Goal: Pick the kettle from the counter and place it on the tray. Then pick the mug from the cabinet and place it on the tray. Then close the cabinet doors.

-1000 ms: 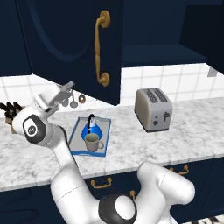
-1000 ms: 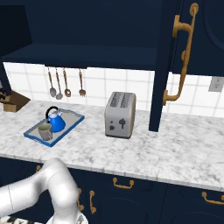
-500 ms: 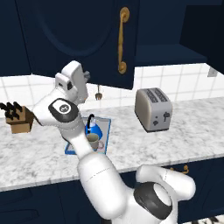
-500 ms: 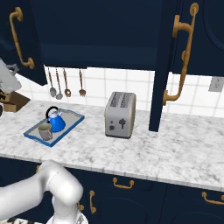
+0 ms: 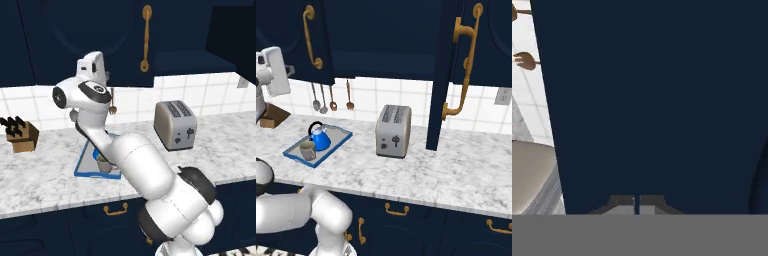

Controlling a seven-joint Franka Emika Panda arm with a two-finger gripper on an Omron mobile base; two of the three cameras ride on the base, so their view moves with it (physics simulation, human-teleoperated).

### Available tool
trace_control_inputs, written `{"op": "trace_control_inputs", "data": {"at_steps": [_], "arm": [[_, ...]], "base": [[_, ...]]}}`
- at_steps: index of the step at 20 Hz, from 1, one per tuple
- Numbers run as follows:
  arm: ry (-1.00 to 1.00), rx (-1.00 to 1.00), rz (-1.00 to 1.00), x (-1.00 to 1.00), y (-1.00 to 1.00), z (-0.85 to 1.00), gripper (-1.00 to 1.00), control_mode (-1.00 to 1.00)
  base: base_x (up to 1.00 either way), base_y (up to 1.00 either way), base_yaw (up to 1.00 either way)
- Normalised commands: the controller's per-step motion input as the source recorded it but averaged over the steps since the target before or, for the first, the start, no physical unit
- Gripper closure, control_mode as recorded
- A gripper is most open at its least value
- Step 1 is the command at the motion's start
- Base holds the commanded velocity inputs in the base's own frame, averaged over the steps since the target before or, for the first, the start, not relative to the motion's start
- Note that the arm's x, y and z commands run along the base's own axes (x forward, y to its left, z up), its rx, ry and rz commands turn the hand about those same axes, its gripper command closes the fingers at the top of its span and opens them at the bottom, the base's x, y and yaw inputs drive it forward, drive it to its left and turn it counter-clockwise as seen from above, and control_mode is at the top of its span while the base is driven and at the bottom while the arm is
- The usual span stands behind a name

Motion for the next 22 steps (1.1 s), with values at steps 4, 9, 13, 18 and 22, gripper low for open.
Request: {"op": "trace_control_inputs", "data": {"at_steps": [4,9,13,18,22], "arm": [[0.14,0.27,0.19,0.90,-0.74,0.00,1.00,-1.00],[-0.05,0.12,0.28,0.55,-0.83,0.00,1.00,-1.00],[-0.13,0.06,0.43,0.51,-0.78,0.00,1.00,-1.00],[-0.09,0.07,0.52,0.62,-0.69,0.00,1.00,-1.00],[0.00,0.06,0.35,0.89,-0.39,-0.07,1.00,-1.00]], "base": [[0.00,0.00,0.00],[0.00,0.00,0.00],[0.00,0.00,0.00],[0.00,0.00,0.00],[0.00,0.00,0.00]]}}
